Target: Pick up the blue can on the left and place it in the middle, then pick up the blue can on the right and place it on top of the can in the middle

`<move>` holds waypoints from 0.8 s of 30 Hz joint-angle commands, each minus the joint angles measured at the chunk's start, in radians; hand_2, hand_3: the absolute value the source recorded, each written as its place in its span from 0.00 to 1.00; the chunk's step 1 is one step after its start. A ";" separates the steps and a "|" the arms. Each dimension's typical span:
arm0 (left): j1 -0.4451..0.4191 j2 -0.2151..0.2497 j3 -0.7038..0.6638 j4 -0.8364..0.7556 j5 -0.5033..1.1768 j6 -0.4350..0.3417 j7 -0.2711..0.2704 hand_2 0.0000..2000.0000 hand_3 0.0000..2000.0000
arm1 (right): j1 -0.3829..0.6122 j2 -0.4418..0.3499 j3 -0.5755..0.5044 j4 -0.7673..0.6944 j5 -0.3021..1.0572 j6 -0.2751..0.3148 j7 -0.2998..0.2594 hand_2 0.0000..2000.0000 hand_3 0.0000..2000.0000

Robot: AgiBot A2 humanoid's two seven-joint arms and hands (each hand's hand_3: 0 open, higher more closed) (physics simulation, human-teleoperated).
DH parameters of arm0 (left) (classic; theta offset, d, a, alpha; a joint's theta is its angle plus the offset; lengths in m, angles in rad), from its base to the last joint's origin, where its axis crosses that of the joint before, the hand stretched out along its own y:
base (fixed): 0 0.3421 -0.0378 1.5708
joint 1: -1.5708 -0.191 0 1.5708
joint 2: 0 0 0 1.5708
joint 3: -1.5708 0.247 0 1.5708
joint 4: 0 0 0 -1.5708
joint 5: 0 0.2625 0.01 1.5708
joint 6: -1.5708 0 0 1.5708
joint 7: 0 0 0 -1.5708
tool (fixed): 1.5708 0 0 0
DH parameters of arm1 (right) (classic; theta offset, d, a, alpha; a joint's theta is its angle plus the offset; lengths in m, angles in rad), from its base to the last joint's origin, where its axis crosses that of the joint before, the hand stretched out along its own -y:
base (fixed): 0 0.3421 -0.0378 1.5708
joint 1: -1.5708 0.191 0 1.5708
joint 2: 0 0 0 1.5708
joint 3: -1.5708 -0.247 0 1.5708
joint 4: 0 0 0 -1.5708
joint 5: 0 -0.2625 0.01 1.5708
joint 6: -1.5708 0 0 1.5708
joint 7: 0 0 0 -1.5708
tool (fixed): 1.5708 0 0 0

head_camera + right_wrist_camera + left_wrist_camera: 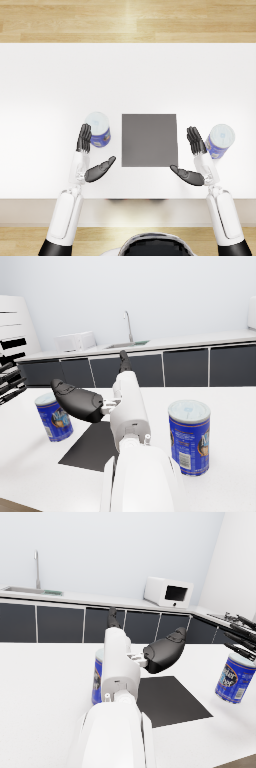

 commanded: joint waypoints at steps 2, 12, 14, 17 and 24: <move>0.000 0.000 0.000 0.000 0.000 0.000 0.000 0.00 0.00 | 0.000 0.000 0.000 0.000 0.000 0.000 0.000 0.00 0.00; 0.000 0.000 0.000 0.000 0.000 0.000 0.000 0.00 0.00 | 0.000 0.000 0.000 0.000 0.000 0.000 0.000 0.00 0.00; 0.000 0.000 0.000 0.000 0.000 0.000 0.000 0.00 0.00 | 0.000 0.000 0.000 0.000 0.000 0.000 0.000 0.00 0.00; 0.000 0.000 0.000 0.000 0.000 0.000 0.000 0.00 0.00 | 0.000 0.000 0.000 0.000 0.000 0.000 0.000 0.00 0.00; 0.000 0.000 0.000 0.000 0.000 0.000 0.000 0.00 0.00 | 0.000 0.000 0.000 0.000 0.000 0.000 0.000 0.00 0.00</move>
